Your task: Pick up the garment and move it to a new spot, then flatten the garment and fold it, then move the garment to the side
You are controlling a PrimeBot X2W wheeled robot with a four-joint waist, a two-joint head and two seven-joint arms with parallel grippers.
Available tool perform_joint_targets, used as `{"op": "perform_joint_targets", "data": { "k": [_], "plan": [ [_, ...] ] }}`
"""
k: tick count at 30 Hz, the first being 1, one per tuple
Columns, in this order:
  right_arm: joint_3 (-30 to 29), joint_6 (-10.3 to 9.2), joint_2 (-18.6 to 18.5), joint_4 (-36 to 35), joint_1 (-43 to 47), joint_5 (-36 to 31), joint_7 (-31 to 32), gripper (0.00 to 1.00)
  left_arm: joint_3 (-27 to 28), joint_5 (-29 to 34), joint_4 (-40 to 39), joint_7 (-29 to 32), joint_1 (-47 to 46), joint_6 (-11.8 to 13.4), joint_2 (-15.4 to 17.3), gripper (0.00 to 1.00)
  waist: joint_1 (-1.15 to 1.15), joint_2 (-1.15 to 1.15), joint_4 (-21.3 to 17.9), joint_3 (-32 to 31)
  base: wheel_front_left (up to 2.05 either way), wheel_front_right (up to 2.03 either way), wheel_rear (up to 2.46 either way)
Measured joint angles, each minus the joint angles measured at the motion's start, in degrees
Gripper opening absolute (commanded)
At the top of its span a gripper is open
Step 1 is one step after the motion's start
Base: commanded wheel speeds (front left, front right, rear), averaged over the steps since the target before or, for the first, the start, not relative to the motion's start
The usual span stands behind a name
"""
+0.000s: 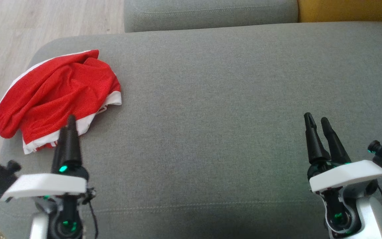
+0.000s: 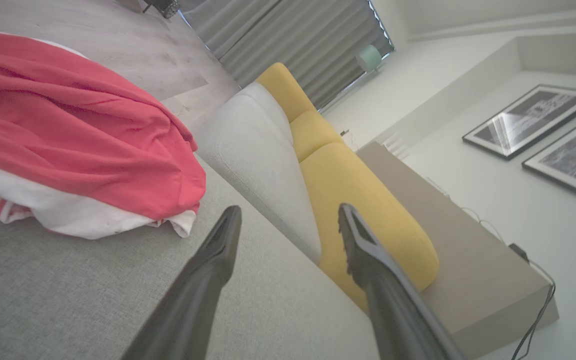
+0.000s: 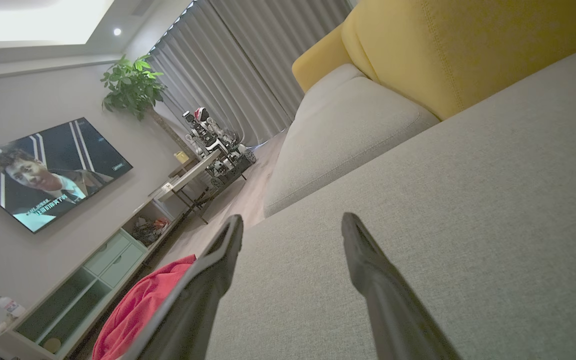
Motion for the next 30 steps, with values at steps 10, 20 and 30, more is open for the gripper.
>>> {"op": "perform_joint_targets", "data": {
  "k": [10, 20, 30],
  "plan": [
    [0.0, 0.0, 0.1, 1.5, 0.0, -7.5, -1.5, 1.0, -7.0, 14.1, 0.4, -1.8, 0.0, 3.8, 0.2, 1.0, 0.0, 0.0, 0.0, 0.1, 0.0, 0.0, 0.0],
    [-0.1, 0.0, 0.4, 2.8, -0.1, -16.1, -3.5, 1.0, -14.2, 24.9, 1.6, -3.5, -0.5, 11.5, 3.3, 1.0, 0.0, 0.0, 0.0, 0.2, 0.0, 0.0, 0.0],
    [0.1, 0.0, 0.5, 2.4, -1.2, -22.5, -5.1, 1.0, -20.8, 31.8, 2.0, -5.1, -2.1, 17.8, 5.9, 1.0, 0.0, 0.0, 0.2, 0.3, 0.0, 0.0, 0.0]
  ]
}}
